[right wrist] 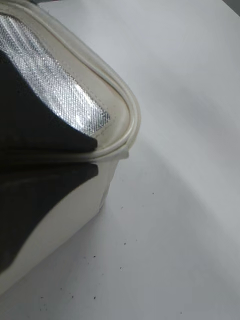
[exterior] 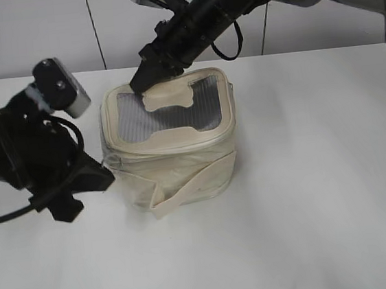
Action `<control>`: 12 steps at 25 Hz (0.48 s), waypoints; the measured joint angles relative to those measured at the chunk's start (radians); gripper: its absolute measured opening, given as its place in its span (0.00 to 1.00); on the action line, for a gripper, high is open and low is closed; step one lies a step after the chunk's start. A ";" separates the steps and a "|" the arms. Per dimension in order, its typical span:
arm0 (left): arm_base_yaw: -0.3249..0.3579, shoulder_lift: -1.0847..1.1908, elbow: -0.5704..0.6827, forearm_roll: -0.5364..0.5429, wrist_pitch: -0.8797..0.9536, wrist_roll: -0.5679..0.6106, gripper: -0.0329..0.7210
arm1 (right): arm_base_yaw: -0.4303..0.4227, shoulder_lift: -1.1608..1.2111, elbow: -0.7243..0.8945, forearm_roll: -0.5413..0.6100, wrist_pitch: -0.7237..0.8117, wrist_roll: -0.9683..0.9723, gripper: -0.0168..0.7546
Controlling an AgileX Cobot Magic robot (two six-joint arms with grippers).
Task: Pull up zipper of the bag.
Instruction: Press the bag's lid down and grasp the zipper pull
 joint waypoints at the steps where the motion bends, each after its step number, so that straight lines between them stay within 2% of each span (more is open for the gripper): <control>1: -0.021 -0.001 0.012 -0.008 0.000 0.000 0.04 | 0.000 0.000 0.000 -0.002 -0.002 0.003 0.08; 5: -0.122 -0.001 0.036 -0.057 -0.070 0.000 0.04 | 0.000 0.000 0.000 -0.004 -0.003 0.013 0.08; 10: -0.295 0.002 0.037 -0.126 -0.301 -0.001 0.04 | 0.000 0.000 0.000 -0.006 -0.005 0.018 0.08; 12: -0.335 0.010 0.036 -0.143 -0.350 -0.002 0.04 | 0.000 0.000 0.000 -0.006 -0.006 0.018 0.08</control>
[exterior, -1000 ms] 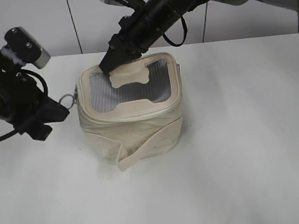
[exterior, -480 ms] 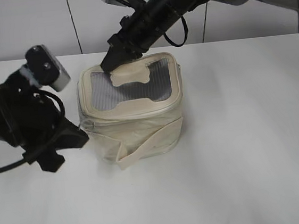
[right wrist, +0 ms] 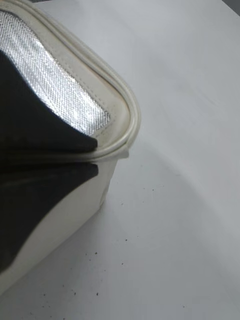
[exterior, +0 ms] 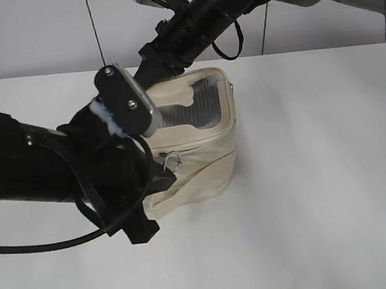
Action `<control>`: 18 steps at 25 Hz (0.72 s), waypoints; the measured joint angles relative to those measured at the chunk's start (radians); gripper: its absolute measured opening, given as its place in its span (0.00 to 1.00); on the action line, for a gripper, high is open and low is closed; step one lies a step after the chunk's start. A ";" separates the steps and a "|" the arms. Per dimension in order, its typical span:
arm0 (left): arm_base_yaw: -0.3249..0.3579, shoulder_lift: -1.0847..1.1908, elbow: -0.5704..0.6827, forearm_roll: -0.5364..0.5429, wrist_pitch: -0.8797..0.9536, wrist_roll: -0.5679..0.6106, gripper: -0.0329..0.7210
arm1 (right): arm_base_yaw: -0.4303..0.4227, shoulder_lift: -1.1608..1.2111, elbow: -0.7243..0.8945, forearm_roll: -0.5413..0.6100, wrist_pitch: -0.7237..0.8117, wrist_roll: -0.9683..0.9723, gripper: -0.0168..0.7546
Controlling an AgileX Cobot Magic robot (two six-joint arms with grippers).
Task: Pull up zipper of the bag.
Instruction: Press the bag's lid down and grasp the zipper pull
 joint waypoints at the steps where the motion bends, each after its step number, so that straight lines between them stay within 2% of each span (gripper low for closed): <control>1: -0.011 0.002 -0.001 -0.018 -0.011 -0.001 0.04 | 0.000 0.000 0.000 0.000 0.000 0.000 0.08; 7: -0.007 0.003 -0.001 -0.075 0.000 -0.001 0.05 | -0.006 0.000 0.000 0.000 0.000 0.035 0.10; 8: -0.003 0.003 -0.001 -0.079 0.015 -0.002 0.06 | -0.012 -0.001 0.000 0.000 0.000 0.046 0.14; 10: 0.010 0.000 -0.002 -0.082 0.070 -0.010 0.13 | -0.030 -0.013 0.000 -0.001 -0.004 0.059 0.31; 12: 0.037 -0.013 -0.002 -0.082 0.144 -0.022 0.26 | -0.064 -0.031 0.000 -0.014 -0.004 0.064 0.53; 13: 0.060 -0.024 -0.002 -0.082 0.176 -0.027 0.31 | -0.086 -0.044 0.000 -0.023 -0.003 0.065 0.61; 15: 0.117 -0.050 -0.002 -0.082 0.217 -0.039 0.43 | -0.122 -0.071 0.000 -0.040 0.008 0.085 0.66; 18: 0.227 -0.093 -0.004 -0.083 0.241 -0.076 0.49 | -0.174 -0.110 0.000 -0.086 0.043 0.145 0.65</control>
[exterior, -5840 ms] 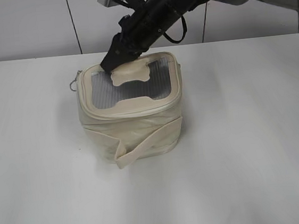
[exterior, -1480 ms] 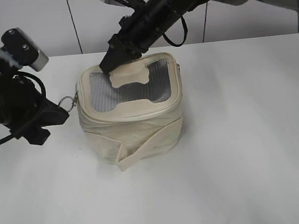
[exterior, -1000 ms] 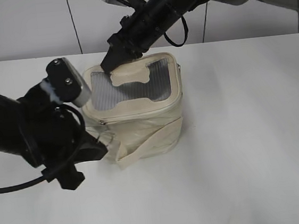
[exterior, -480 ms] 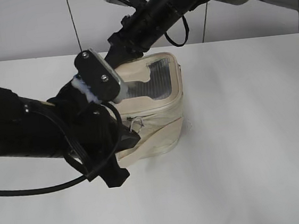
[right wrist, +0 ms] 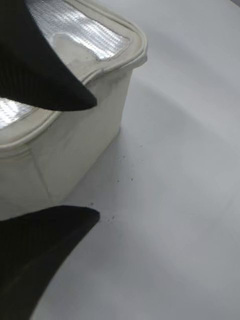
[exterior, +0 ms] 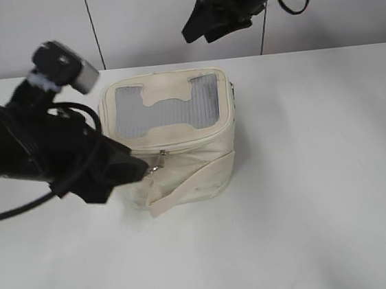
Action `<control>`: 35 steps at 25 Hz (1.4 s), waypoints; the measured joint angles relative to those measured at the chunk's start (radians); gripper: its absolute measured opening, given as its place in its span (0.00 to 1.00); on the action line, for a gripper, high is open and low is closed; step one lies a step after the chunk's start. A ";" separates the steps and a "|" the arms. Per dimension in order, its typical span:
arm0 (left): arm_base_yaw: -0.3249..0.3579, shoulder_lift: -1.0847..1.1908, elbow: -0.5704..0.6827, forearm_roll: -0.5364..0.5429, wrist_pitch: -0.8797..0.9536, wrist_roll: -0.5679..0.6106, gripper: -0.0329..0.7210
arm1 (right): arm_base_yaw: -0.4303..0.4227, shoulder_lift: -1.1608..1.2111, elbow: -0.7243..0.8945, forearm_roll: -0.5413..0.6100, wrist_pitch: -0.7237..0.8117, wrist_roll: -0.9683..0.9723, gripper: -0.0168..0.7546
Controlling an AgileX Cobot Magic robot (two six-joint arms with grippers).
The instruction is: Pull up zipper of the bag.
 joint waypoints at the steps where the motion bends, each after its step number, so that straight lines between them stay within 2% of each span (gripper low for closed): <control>1: 0.044 -0.006 -0.009 -0.002 0.011 -0.003 0.50 | -0.017 -0.010 0.000 -0.016 0.018 0.017 0.63; 4: 0.158 0.019 -0.095 -0.003 0.079 -0.007 0.50 | -0.066 -0.029 0.006 -0.035 0.097 0.046 0.58; 6: 0.205 0.083 -0.215 0.004 0.145 -0.007 0.51 | -0.100 -0.058 0.055 -0.034 0.110 0.049 0.55; 8: 0.224 0.188 -0.368 0.013 0.221 -0.007 0.51 | -0.126 -0.113 0.180 -0.028 0.075 0.036 0.53; 11: 0.227 0.362 -0.589 0.018 0.346 -0.007 0.51 | -0.153 -0.248 0.470 0.022 -0.109 -0.074 0.50; 13: 0.223 0.471 -0.752 0.026 0.436 -0.007 0.52 | -0.156 -0.356 0.679 0.140 -0.250 -0.250 0.50; 16: 0.219 0.624 -0.974 0.048 0.563 -0.008 0.55 | -0.156 -0.459 0.939 0.408 -0.384 -0.608 0.53; 18: 0.218 0.697 -1.070 0.053 0.637 -0.015 0.56 | -0.156 -0.484 1.037 0.553 -0.403 -0.790 0.61; 20: 0.217 0.755 -1.159 0.058 0.694 -0.032 0.57 | -0.156 -0.487 1.098 0.631 -0.416 -0.908 0.70; 24: 0.217 0.831 -1.246 0.067 0.720 -0.059 0.57 | -0.156 -0.487 1.145 0.668 -0.434 -1.003 0.76; 33: 0.217 0.899 -1.258 0.118 0.755 -0.124 0.57 | -0.156 -0.487 1.147 0.678 -0.478 -1.028 0.77; 35: 0.217 0.905 -1.260 0.131 0.757 -0.152 0.53 | -0.156 -0.487 1.147 0.678 -0.482 -1.030 0.77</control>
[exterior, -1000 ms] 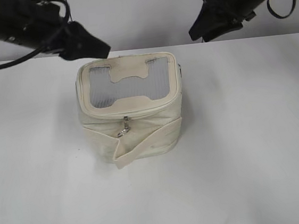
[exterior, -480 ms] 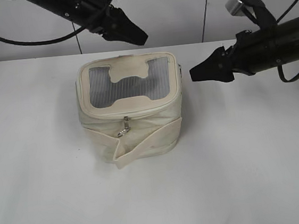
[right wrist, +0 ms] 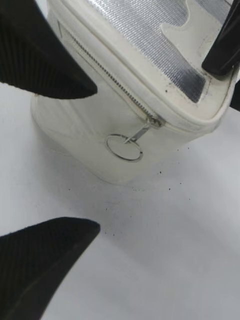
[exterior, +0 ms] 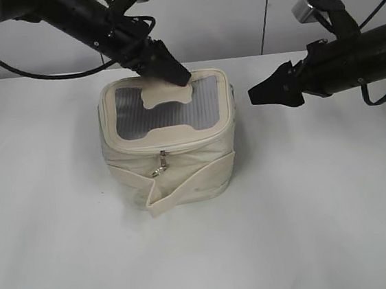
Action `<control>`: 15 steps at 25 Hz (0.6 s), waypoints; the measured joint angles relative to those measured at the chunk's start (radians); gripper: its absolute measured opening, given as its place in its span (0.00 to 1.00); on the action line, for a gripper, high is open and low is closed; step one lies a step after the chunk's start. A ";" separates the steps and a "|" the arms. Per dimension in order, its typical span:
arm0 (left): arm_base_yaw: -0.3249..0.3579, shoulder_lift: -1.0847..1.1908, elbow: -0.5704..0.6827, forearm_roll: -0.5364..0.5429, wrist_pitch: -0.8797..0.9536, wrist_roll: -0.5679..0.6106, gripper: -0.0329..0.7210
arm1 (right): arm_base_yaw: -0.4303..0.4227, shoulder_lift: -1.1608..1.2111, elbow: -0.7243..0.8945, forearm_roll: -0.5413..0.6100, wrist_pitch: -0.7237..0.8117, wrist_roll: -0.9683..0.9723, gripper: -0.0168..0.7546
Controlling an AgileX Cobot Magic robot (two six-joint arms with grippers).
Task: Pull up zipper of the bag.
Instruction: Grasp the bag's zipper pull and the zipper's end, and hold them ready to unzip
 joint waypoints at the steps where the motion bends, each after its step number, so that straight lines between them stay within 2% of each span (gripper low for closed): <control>1: 0.000 0.000 -0.001 0.011 0.003 -0.009 0.46 | 0.000 0.000 0.000 0.001 -0.003 -0.003 0.77; 4: -0.008 0.000 -0.004 0.036 0.014 -0.012 0.16 | 0.000 0.000 0.000 0.001 -0.004 -0.020 0.77; 5: -0.008 0.000 -0.004 0.038 0.014 -0.013 0.12 | 0.000 0.000 0.000 0.001 -0.004 -0.028 0.77; 10: -0.008 0.000 -0.004 0.037 0.014 -0.016 0.11 | 0.009 0.015 0.000 0.012 -0.005 -0.071 0.77; 15: -0.008 0.000 -0.004 0.036 0.014 -0.017 0.11 | 0.052 0.086 0.000 0.067 -0.032 -0.107 0.72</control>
